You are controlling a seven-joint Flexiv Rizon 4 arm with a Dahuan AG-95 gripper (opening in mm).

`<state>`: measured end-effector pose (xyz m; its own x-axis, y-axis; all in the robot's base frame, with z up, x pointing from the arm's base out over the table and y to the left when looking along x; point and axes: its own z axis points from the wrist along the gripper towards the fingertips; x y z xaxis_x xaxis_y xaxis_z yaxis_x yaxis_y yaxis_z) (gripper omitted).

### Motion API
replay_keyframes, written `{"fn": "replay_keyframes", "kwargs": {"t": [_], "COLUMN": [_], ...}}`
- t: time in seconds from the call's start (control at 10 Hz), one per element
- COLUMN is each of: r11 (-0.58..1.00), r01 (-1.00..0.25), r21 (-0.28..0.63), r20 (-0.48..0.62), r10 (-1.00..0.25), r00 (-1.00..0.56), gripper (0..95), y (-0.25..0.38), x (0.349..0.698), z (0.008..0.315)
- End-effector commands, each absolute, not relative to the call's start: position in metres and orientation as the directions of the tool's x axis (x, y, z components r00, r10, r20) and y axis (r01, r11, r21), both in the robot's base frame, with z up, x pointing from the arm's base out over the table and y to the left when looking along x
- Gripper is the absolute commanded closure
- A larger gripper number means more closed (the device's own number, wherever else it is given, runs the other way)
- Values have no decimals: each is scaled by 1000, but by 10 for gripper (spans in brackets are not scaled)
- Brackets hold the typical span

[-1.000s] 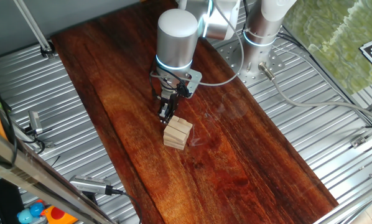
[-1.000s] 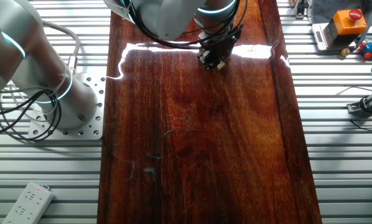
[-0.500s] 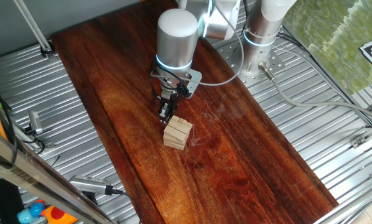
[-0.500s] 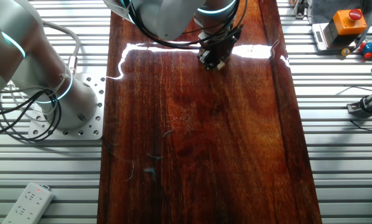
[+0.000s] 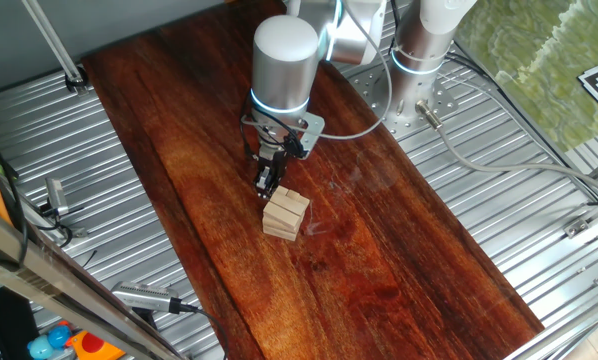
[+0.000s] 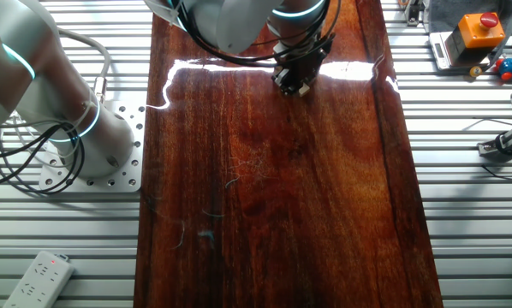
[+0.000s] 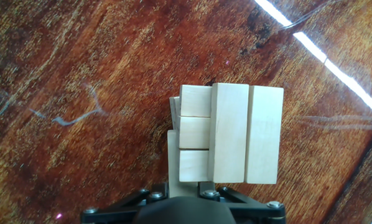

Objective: Play Jenga

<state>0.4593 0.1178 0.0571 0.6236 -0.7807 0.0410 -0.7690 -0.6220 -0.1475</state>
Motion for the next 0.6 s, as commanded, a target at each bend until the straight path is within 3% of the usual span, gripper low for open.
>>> {"fn": "replay_keyframes", "kwargs": {"t": [0.1,0.6], "r11": [-623,-626], "r01": [-769,-770], "r21": [-142,-127], "r20": [38,38], "r10": [-780,-778], "r00": [624,627], "gripper": [950,950], "y": [118,118], "x": [459,459], "z": [57,58]}}
